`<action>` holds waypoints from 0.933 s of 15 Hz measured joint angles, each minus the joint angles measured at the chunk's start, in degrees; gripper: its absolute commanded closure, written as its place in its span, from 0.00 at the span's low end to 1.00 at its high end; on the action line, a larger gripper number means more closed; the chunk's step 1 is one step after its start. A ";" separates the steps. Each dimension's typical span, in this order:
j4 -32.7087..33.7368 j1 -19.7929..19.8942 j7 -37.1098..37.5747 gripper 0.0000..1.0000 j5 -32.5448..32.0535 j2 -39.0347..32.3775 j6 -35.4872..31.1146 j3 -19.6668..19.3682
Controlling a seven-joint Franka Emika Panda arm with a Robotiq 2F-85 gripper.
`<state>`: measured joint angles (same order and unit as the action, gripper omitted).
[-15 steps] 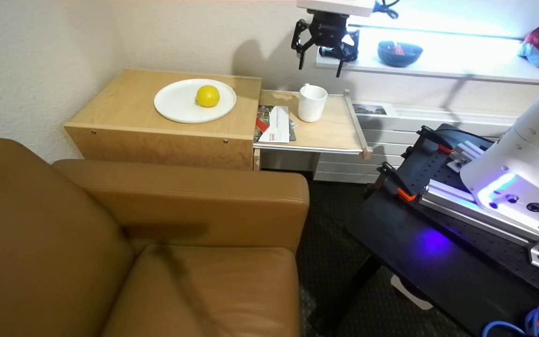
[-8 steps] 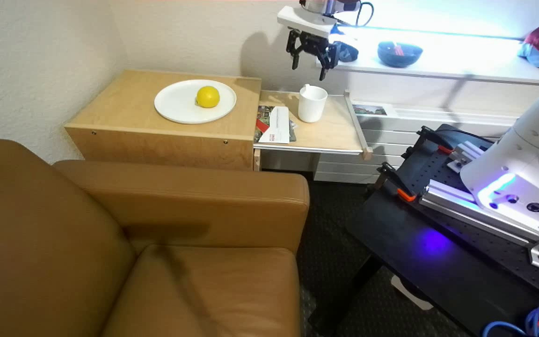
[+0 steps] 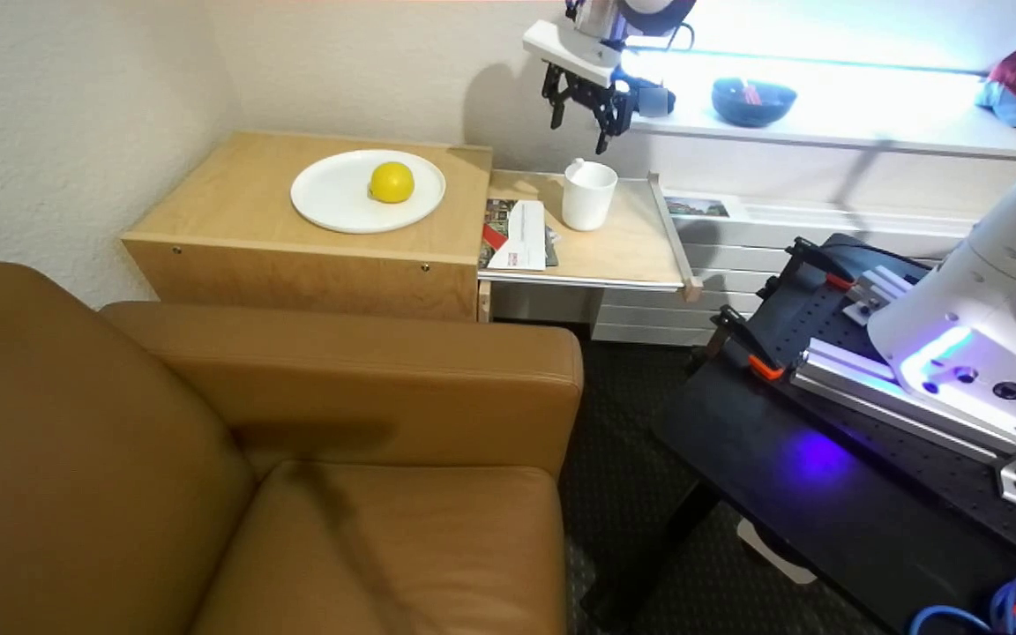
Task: Take the cup out of the drawer and put it on the cabinet
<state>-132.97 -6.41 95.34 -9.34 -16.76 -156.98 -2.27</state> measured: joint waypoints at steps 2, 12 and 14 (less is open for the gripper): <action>0.94 -0.67 0.72 0.00 0.07 -2.64 -4.03 -1.71; 5.28 -5.47 1.22 0.00 6.63 -10.74 -7.71 -6.40; 5.28 -6.11 1.46 0.00 7.01 -11.57 -7.67 -7.30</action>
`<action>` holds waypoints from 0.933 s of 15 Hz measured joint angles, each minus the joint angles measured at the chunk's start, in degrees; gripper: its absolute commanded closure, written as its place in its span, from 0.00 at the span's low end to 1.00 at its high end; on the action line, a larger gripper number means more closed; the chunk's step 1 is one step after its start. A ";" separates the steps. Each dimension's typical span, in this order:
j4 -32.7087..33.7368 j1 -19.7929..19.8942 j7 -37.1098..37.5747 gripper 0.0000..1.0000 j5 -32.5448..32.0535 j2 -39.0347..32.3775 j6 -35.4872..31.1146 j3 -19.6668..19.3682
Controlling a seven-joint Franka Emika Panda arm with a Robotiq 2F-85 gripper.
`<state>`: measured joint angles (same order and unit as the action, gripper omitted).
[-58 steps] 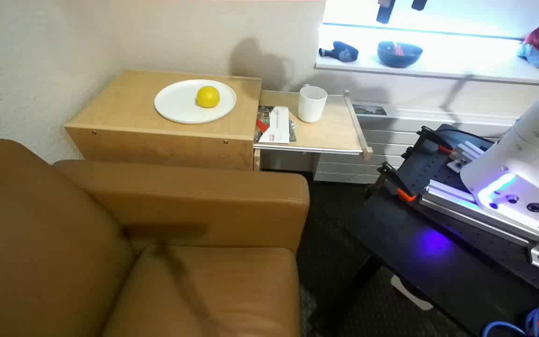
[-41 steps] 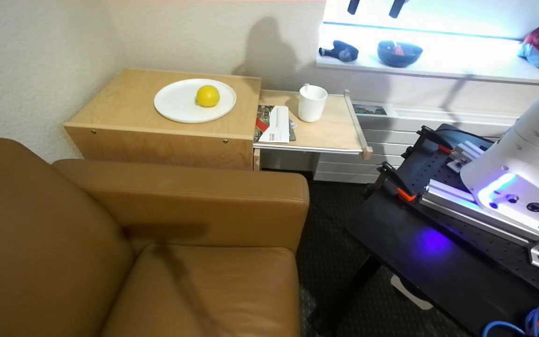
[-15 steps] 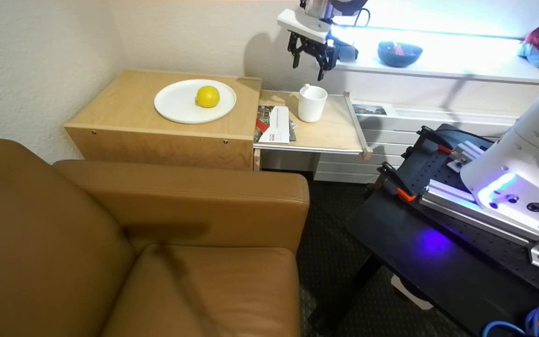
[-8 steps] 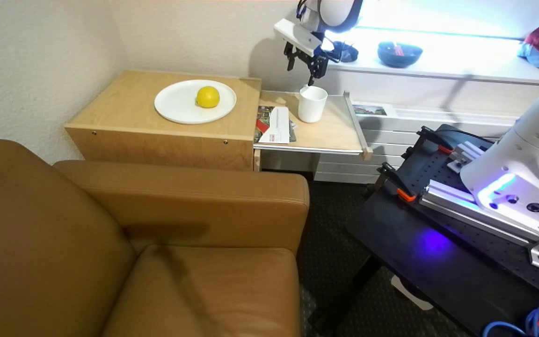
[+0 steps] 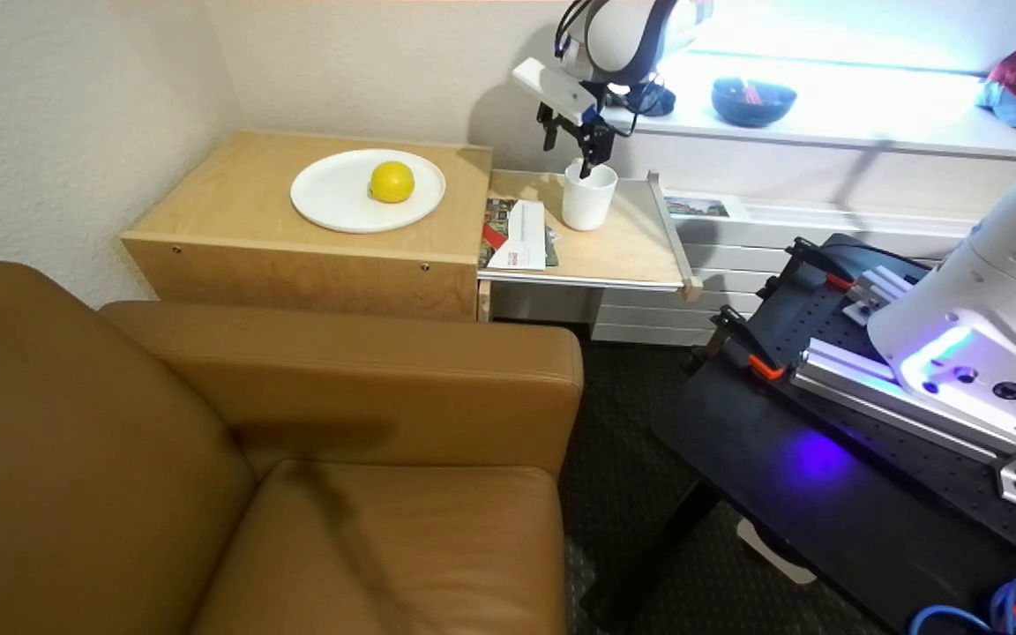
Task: Take the cup out of the drawer and put it on the cabinet
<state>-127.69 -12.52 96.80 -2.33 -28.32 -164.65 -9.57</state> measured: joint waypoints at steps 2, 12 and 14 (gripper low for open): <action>0.00 -0.68 0.45 0.00 0.02 -0.89 -0.01 -1.12; 0.02 -1.70 1.08 0.40 0.77 -2.74 0.17 -2.26; 0.02 -1.68 1.04 0.55 0.78 -2.74 0.27 -2.26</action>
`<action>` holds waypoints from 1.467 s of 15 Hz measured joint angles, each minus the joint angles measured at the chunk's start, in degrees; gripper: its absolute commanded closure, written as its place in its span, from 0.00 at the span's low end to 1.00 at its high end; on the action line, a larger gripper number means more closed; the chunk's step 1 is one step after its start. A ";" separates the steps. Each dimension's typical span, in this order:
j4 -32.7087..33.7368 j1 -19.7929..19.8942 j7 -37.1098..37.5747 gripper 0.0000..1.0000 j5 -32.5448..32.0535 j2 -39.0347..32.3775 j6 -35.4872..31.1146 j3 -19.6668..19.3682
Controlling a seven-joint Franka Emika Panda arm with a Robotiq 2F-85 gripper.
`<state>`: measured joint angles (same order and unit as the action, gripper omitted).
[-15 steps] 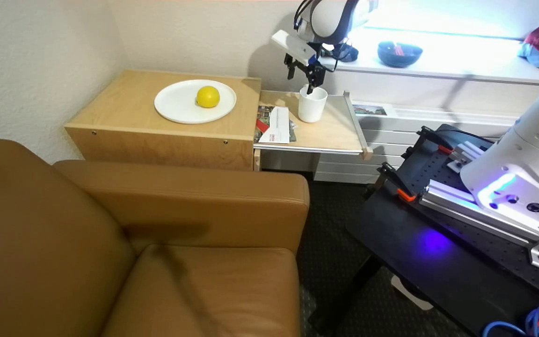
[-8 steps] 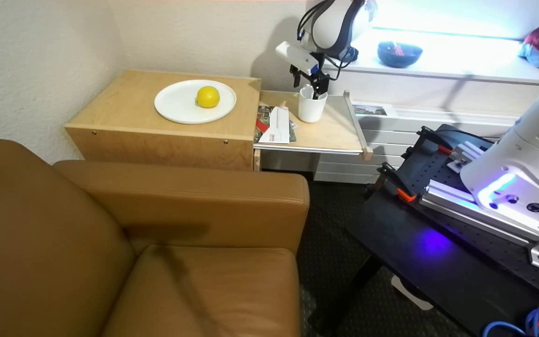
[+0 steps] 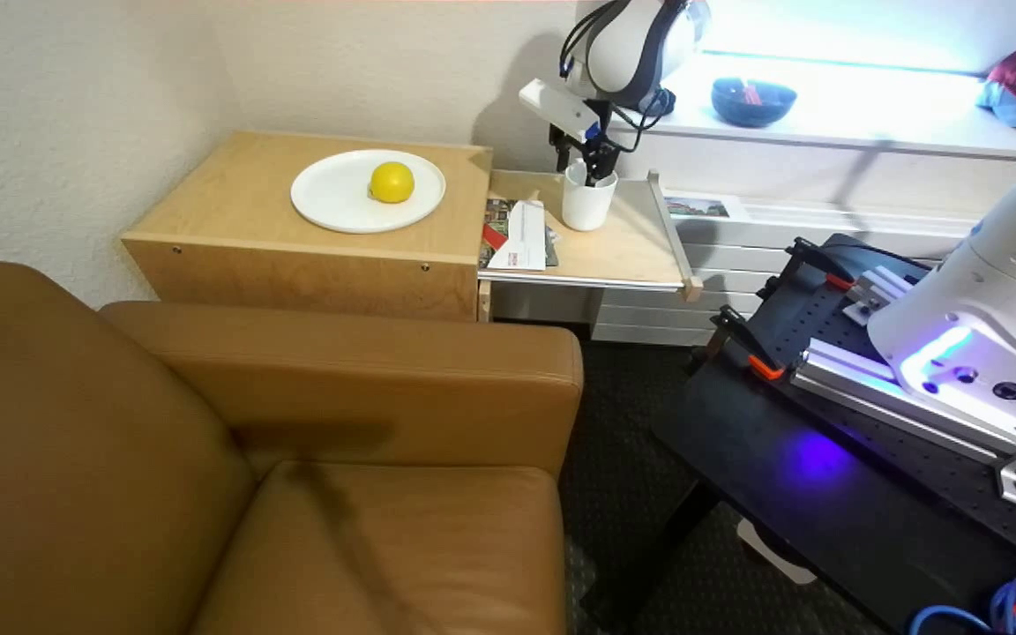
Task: Take the cup out of the drawer and put it on the cabinet
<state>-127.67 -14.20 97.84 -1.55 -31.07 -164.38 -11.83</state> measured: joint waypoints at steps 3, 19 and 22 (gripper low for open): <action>-0.01 0.15 -0.03 0.75 0.06 0.00 0.14 0.00; 3.81 3.78 -6.69 0.99 2.32 1.95 15.62 2.61; 5.64 2.99 -7.85 0.99 -1.56 7.62 23.04 2.61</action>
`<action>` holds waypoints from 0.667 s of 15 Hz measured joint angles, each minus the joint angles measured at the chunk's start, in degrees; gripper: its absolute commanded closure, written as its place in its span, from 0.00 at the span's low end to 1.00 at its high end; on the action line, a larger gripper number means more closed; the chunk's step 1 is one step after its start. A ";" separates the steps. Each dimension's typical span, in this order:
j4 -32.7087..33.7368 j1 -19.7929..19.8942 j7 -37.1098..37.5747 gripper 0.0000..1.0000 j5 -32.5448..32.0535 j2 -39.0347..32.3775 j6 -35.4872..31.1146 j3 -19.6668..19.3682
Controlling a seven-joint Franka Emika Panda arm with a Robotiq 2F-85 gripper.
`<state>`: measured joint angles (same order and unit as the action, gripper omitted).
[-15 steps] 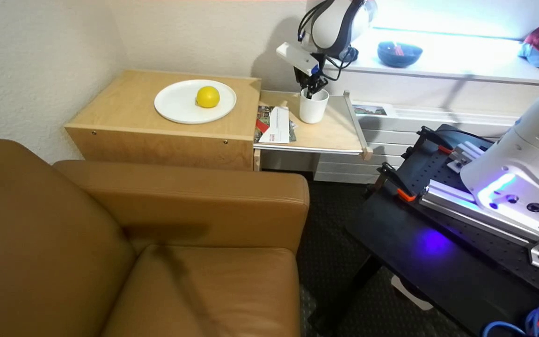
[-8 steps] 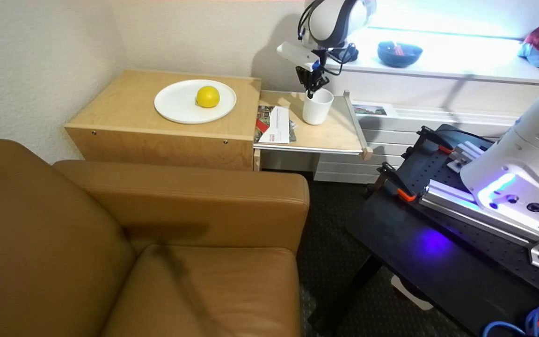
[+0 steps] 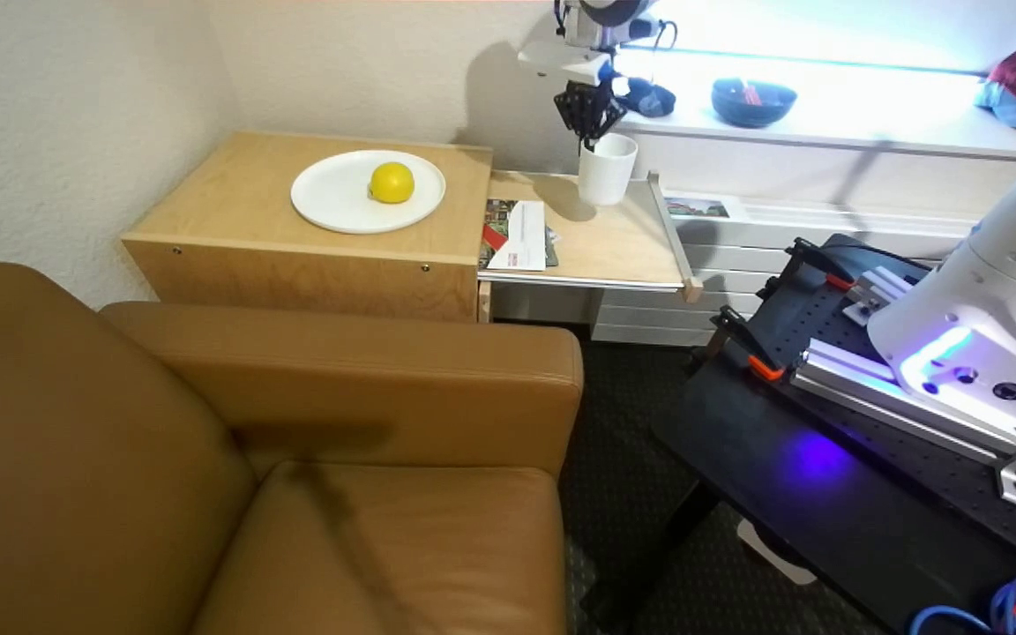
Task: Take the cup out of the drawer and put it on the cabinet
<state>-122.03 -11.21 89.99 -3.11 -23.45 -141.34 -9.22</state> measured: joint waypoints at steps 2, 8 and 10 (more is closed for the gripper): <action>1.52 -1.19 0.08 0.99 -3.32 4.78 4.72 0.55; 7.39 -1.11 -2.38 0.94 -1.95 10.73 16.51 6.41; 7.22 -0.39 -2.39 0.99 -2.02 9.62 16.23 6.30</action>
<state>-114.81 -11.60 87.61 -5.14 -13.83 -125.11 -2.92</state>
